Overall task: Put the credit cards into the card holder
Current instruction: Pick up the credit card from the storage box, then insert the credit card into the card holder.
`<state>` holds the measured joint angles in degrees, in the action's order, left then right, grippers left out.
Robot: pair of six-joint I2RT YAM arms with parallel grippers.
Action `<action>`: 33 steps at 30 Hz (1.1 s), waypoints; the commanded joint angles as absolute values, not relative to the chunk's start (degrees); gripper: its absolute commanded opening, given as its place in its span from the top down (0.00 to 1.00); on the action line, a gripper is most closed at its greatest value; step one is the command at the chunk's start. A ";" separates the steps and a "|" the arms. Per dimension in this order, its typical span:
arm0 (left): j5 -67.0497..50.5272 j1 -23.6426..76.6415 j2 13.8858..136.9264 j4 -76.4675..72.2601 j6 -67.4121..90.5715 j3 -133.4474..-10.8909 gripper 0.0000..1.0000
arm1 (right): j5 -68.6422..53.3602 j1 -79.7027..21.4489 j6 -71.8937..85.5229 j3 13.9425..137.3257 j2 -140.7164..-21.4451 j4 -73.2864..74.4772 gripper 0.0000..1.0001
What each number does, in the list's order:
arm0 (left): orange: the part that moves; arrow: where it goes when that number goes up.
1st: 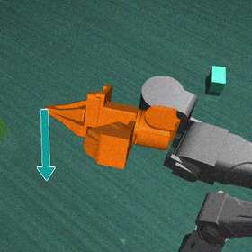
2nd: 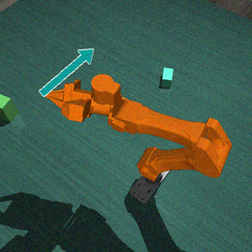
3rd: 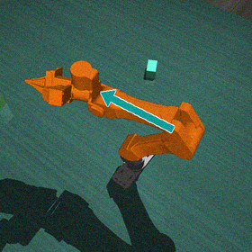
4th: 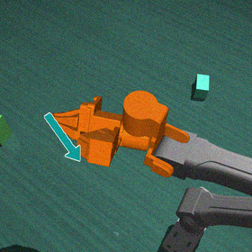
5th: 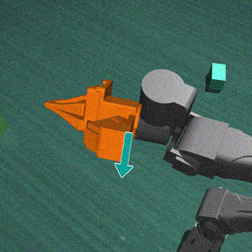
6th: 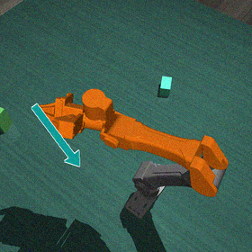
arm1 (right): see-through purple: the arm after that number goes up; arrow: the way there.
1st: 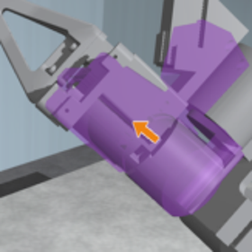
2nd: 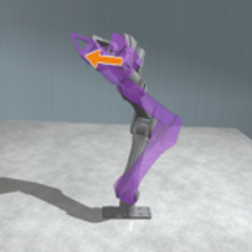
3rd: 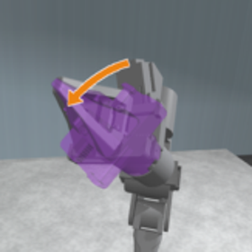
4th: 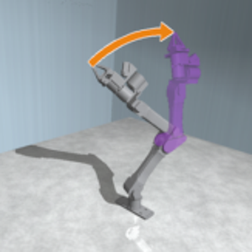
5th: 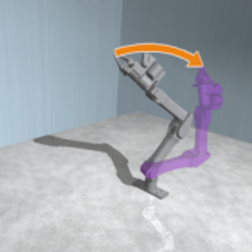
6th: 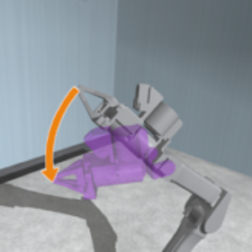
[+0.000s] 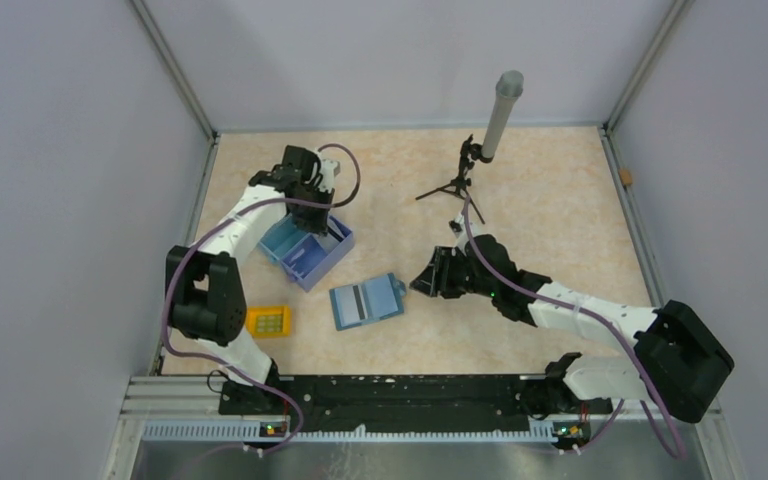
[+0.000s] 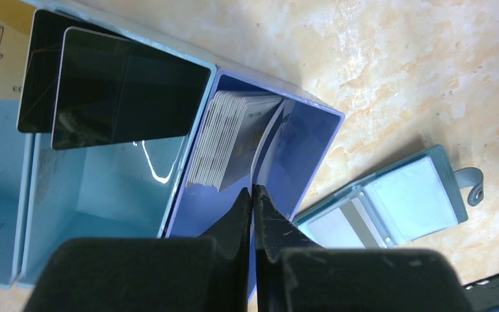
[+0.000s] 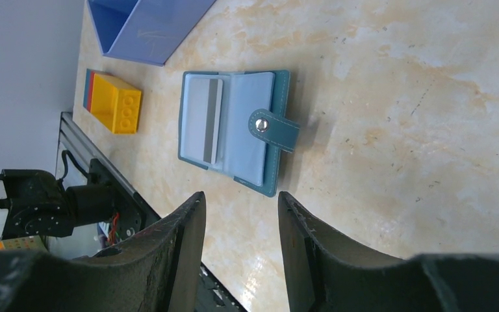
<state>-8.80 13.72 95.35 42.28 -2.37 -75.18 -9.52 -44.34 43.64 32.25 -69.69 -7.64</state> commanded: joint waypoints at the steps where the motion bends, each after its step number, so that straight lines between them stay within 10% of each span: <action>1: -10.46 12.13 92.17 45.45 2.98 -78.31 1.00 | -9.58 -43.68 43.14 33.44 -69.77 -7.79 0.56; 19: -15.82 6.50 73.14 40.95 10.18 -71.59 1.00 | -8.53 -43.71 40.96 36.08 -69.47 -6.41 0.56; 33: -46.46 13.83 69.18 40.25 10.83 -62.49 1.00 | -22.36 -43.68 22.61 45.09 -66.86 -4.66 0.40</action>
